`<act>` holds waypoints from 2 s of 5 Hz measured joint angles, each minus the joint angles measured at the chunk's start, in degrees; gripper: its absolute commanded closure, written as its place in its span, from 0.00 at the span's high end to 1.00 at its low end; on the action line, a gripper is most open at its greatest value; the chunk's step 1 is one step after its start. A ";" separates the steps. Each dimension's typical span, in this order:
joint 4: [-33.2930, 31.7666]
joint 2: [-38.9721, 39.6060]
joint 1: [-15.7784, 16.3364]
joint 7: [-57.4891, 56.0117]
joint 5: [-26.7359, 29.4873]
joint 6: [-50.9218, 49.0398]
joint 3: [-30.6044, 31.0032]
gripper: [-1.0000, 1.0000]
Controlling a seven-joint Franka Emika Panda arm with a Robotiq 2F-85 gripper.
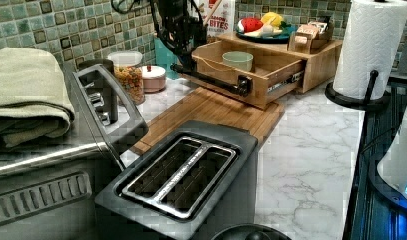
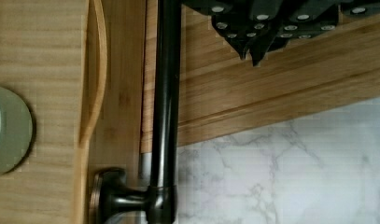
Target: Close the drawer.
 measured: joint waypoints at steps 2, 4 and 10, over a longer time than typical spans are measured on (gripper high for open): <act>-2.29 4.06 0.53 0.01 -0.77 8.42 0.14 0.00; -4.31 4.17 0.59 2.94 -4.46 12.98 -1.37 0.00; -4.48 4.71 -5.89 -2.94 1.06 15.44 -1.55 0.00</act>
